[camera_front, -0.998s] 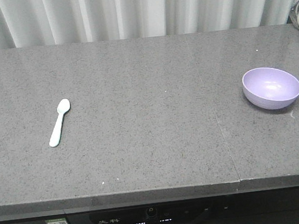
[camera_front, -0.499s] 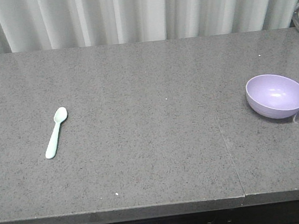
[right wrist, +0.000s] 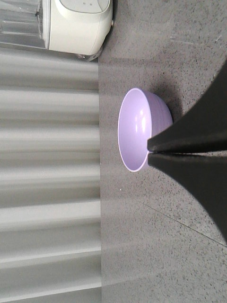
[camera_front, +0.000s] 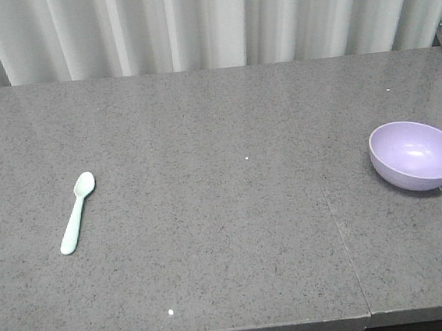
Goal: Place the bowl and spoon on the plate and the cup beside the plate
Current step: 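Drive closer and stop facing the pale green spoon and lilac bowl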
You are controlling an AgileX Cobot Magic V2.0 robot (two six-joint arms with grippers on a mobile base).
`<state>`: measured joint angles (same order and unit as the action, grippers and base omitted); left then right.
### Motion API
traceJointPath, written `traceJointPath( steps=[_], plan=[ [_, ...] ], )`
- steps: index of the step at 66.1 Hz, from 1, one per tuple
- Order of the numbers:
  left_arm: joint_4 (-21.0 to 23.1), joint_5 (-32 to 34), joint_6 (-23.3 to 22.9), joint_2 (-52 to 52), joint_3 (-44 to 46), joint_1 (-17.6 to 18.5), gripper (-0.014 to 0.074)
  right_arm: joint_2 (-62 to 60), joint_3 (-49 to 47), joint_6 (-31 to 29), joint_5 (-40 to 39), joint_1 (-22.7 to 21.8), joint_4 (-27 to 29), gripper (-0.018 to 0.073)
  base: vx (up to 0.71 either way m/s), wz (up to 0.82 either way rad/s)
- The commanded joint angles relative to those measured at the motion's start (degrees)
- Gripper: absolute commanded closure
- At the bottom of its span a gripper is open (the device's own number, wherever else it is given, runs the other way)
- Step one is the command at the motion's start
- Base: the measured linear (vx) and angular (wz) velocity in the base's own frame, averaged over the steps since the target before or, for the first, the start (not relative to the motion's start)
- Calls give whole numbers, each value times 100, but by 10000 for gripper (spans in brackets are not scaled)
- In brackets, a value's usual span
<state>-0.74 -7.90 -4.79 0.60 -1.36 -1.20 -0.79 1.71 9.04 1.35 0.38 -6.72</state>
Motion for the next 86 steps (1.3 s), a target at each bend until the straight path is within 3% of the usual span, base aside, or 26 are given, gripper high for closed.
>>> traceJointPath(
  steps=[1,86],
  plan=[
    [7,394,-34,86,104,-4,603,-26,47,-4,-413,-1,-49,566,5,0],
    [7,394,-34,86,104,-4,603,-26,47,-4,-413,-1,-49,566,2,0]
  ],
)
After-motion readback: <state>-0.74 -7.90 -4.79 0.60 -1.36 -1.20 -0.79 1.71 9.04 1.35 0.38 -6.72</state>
